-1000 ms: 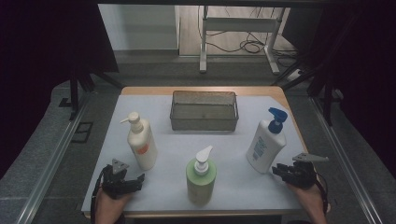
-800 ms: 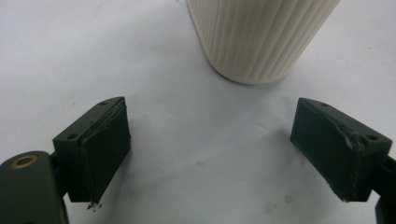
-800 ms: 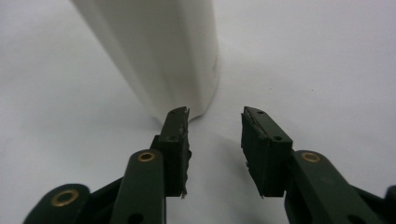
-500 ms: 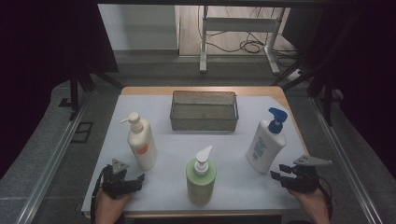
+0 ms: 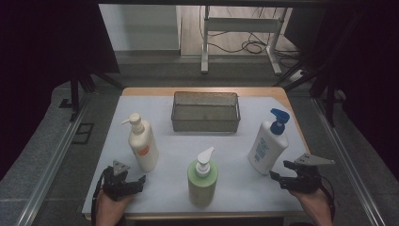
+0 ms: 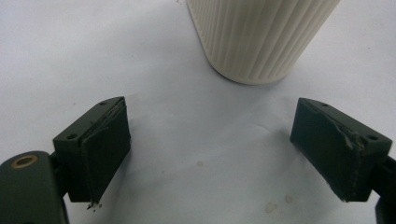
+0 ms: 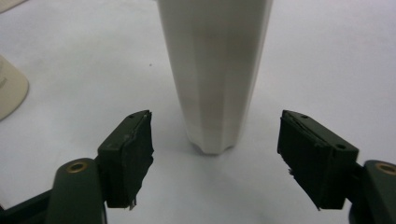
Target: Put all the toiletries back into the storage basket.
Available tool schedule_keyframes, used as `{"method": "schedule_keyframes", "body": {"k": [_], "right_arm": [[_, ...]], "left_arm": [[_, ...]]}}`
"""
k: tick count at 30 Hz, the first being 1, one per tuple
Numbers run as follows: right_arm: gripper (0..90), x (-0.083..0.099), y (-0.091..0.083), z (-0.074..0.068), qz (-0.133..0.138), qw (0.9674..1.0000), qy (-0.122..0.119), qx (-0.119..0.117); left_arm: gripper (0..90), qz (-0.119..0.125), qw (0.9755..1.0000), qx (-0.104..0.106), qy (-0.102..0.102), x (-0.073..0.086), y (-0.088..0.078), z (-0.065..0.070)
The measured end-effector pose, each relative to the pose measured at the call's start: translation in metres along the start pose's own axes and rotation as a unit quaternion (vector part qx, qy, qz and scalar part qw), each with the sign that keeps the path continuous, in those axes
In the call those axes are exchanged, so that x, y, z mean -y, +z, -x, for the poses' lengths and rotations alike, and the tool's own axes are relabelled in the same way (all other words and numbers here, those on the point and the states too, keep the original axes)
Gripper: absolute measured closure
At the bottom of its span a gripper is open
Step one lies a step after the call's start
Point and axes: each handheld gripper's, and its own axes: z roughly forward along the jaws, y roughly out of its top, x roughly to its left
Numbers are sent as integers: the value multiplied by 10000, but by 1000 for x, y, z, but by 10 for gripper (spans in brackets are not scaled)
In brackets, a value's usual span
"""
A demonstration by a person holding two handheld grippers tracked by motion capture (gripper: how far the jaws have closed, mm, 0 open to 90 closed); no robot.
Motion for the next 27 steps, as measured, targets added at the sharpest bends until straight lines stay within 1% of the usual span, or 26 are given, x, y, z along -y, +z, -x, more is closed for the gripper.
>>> {"method": "schedule_keyframes", "body": {"k": [3, 8, 15, 17, 19, 23, 27], "right_arm": [[251, -5, -1, -2, 41, 9999, -95, 12], [217, -12, -2, -4, 90, 9998, -174, 44], [164, -26, -4, -6, 215, 9995, -224, 105], [147, -31, -4, -8, 307, 9991, -249, 124], [146, -33, -4, -8, 312, 9992, -235, 121], [143, -41, -2, -11, 430, 9989, -146, 142], [142, -45, -1, -11, 449, 9988, -101, 156]], "left_arm": [[117, 0, 10000, 1, 1, 0, 0, 0], [117, 2, 10000, 0, -2, 0, 0, 0], [117, 0, 10000, -1, 2, 0, 0, 0], [117, -3, 10000, 0, 3, 0, 0, 0], [117, -3, 10000, -1, 3, 0, 0, 0], [117, -2, 10000, -1, -1, 0, 0, 0], [117, -4, 10000, -1, 1, 0, 0, 0]]}}
